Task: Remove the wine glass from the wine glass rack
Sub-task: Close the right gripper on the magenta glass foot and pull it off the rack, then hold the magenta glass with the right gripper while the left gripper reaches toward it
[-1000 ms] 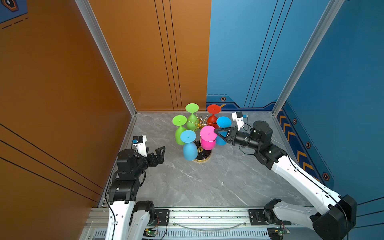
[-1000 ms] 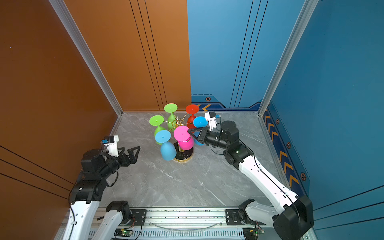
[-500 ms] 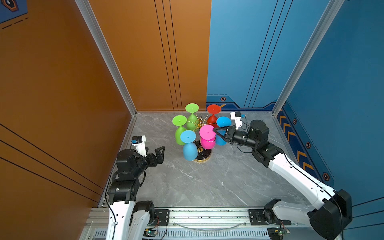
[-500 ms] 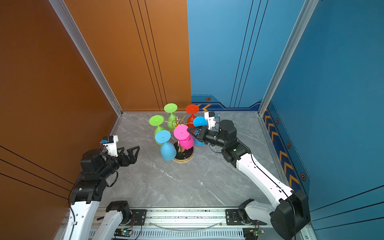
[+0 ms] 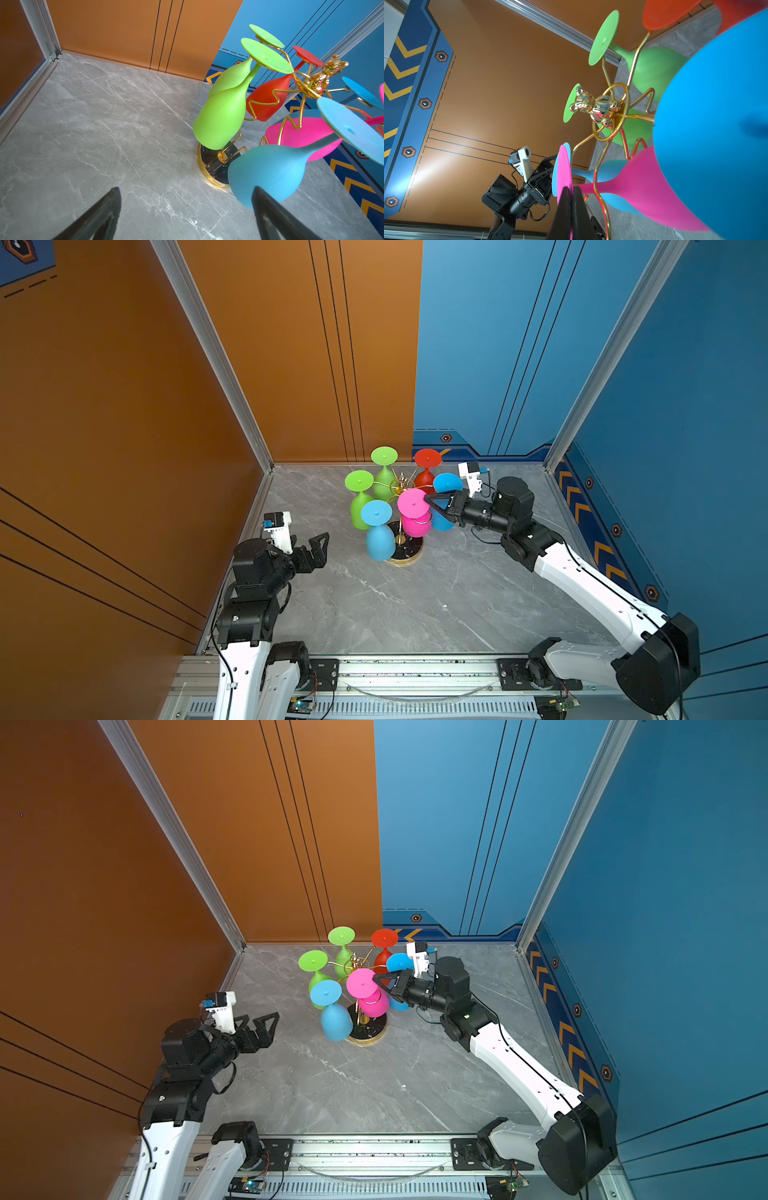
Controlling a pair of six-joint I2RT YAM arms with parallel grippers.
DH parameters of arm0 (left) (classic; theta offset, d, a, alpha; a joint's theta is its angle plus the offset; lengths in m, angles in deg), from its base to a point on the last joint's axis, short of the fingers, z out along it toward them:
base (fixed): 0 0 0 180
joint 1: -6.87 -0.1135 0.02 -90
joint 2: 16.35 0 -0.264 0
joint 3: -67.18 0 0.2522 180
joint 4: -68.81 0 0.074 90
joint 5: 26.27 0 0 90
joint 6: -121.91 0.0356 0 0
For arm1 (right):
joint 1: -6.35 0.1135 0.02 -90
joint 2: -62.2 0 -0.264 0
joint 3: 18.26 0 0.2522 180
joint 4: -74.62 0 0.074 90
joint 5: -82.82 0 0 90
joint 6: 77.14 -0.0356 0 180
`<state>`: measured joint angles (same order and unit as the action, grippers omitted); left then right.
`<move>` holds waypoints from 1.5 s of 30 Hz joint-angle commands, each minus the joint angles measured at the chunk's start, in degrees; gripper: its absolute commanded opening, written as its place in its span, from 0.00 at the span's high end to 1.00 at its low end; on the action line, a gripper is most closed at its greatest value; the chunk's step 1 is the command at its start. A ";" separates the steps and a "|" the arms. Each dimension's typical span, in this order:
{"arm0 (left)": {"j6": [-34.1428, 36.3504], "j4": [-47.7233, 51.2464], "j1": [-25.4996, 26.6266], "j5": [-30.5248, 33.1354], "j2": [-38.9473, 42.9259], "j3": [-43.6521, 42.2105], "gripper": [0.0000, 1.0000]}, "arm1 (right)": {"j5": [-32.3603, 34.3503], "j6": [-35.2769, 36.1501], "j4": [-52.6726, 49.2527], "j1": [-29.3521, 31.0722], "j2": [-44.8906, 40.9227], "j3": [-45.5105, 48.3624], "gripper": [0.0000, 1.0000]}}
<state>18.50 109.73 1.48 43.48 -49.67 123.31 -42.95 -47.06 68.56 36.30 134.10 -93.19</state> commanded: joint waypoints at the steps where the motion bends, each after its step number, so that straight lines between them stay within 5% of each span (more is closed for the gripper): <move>1: -0.59 -1.27 -0.68 -1.70 0.24 -0.57 0.02 | 0.52 4.28 -3.43 1.47 -0.03 -2.99 1.00; 27: -1.54 -1.58 -0.74 -1.68 -0.26 -0.68 0.02 | 5.21 24.90 -28.13 6.53 -4.70 -8.27 1.00; 45: -6.87 14.44 -0.59 -21.21 6.03 10.51 0.03 | 1.39 28.79 -31.96 6.56 -16.06 -1.25 1.00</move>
<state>13.38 119.67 1.24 29.08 -44.12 132.21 -39.78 -19.94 37.33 42.68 119.09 -95.70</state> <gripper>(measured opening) 0.971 0.048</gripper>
